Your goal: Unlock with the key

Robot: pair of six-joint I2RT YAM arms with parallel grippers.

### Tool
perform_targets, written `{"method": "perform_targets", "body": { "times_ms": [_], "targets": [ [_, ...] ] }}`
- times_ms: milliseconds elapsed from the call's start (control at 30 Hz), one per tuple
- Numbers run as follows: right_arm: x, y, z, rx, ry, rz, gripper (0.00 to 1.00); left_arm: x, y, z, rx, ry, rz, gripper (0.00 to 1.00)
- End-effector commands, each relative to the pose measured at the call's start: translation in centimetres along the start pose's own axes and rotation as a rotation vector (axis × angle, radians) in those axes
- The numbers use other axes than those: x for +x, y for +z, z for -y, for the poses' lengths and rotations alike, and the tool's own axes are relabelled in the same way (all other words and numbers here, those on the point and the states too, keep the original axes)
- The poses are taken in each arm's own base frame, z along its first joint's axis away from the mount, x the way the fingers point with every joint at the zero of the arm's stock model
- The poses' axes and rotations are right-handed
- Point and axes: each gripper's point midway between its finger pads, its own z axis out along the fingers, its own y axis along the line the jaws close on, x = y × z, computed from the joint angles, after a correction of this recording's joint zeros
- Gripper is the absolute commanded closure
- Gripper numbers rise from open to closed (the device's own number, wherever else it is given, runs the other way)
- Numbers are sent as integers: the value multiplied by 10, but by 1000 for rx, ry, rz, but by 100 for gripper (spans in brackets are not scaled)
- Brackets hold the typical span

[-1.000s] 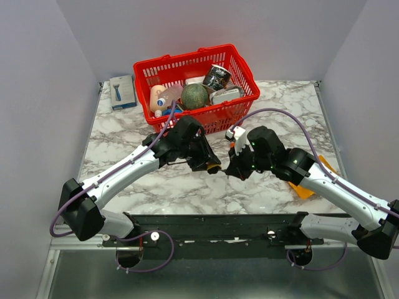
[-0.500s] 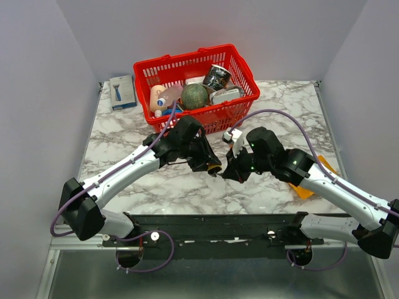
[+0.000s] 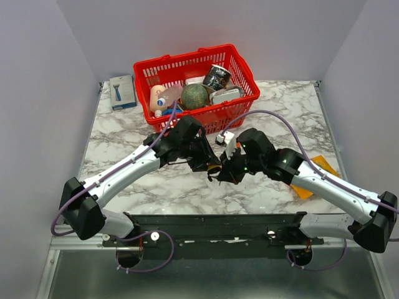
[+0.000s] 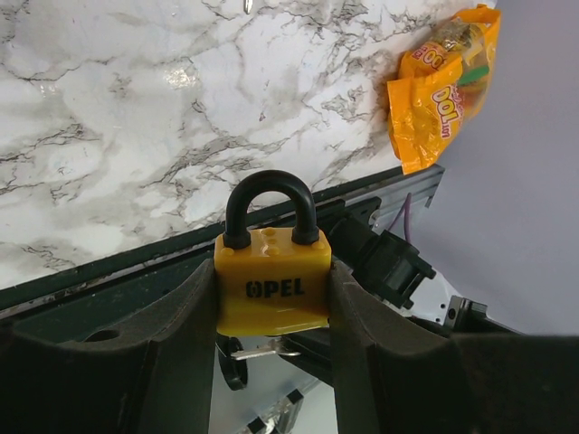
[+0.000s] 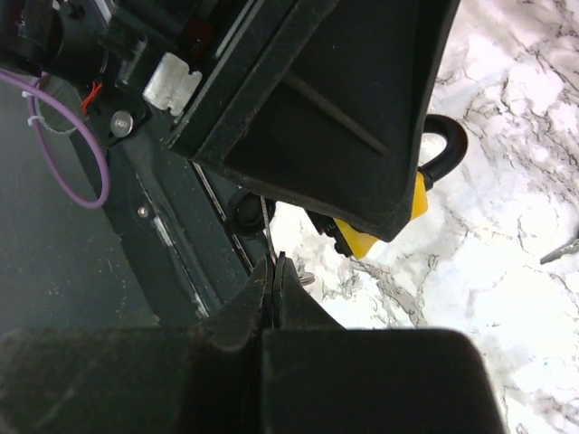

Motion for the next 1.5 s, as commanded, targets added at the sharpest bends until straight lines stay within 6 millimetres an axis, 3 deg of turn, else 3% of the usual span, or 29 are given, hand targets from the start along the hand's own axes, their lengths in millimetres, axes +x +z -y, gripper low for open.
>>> {"method": "perform_targets", "body": {
  "times_ms": [0,367,633,733,1000,1167,1467],
  "targets": [
    [-3,12,-6,-39,-2,19,99,-4,-11,25,89,5,7,100],
    [-6,38,18,70,44,30,99,-3,-12,25,104,-15,12,100],
    [-13,43,45,219,74,46,99,-3,-15,25,120,-34,16,100],
    [-14,42,38,180,65,48,99,-3,-15,23,118,-41,18,100],
    [0,7,24,156,94,101,99,-29,-18,17,154,-213,179,100],
    [-4,-24,22,202,135,161,99,-36,-19,15,180,-273,223,100],
    [-43,-27,12,181,219,205,99,-43,-27,15,211,-337,282,100]
  ]
}}
